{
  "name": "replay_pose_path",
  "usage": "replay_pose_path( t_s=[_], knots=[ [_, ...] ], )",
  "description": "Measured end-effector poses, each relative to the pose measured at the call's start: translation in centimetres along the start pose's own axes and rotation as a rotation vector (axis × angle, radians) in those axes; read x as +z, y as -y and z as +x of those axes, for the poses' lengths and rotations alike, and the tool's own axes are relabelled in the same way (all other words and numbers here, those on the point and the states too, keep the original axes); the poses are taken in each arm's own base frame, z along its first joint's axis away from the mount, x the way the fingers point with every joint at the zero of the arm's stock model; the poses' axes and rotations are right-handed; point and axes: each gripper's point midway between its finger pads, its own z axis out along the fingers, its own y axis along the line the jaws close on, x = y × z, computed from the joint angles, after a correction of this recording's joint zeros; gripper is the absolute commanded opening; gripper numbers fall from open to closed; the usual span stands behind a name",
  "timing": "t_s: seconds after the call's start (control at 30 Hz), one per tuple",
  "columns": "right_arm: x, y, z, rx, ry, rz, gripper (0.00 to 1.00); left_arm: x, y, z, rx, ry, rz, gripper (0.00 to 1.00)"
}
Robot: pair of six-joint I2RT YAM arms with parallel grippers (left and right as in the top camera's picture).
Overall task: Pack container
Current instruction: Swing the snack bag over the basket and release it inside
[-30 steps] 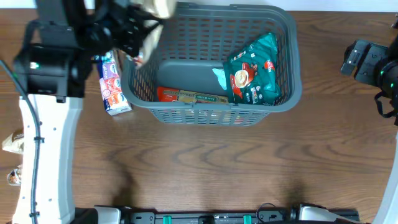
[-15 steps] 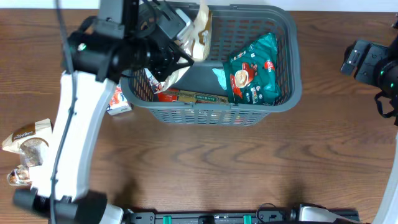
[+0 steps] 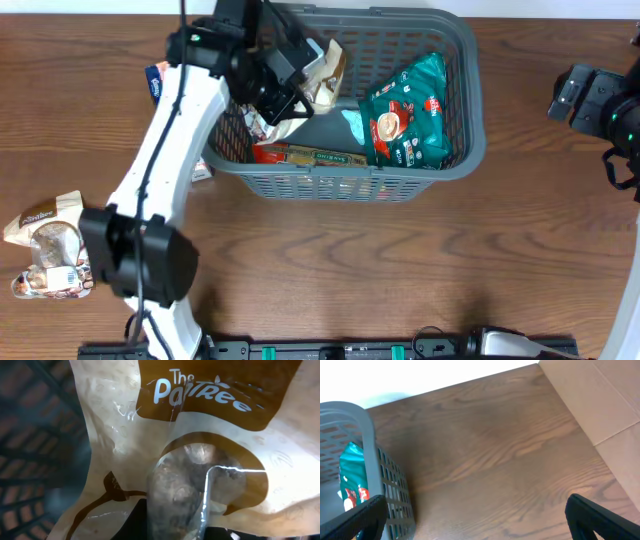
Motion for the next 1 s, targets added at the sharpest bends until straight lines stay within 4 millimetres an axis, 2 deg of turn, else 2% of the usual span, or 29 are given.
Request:
replay_pose_path(
  t_s=[0.27,0.3,0.33,0.8,0.93,1.0],
  knots=[
    [0.0,0.0,0.0,0.000,0.000,0.000,0.99,4.5,-1.5,2.4,-0.048,-0.089,0.056,0.06],
    [0.0,0.0,0.0,0.000,0.000,0.000,0.99,4.8,-1.7,2.6,-0.052,-0.097,0.057,0.44],
    [0.0,0.0,0.0,0.000,0.000,0.000,0.99,4.9,-1.8,2.7,-0.048,-0.103,0.053,1.00],
    [0.0,0.0,0.0,0.000,0.000,0.000,0.99,4.8,-2.6,3.2,-0.045,-0.136,0.003,0.99],
    [0.0,0.0,0.0,0.000,0.000,0.000,0.99,3.3,-2.4,2.0,-0.018,-0.091,-0.027,0.99],
    [0.0,0.0,0.0,0.000,0.000,0.000,0.99,1.1,-2.2,0.3,0.007,-0.026,-0.075,0.99]
  ],
)
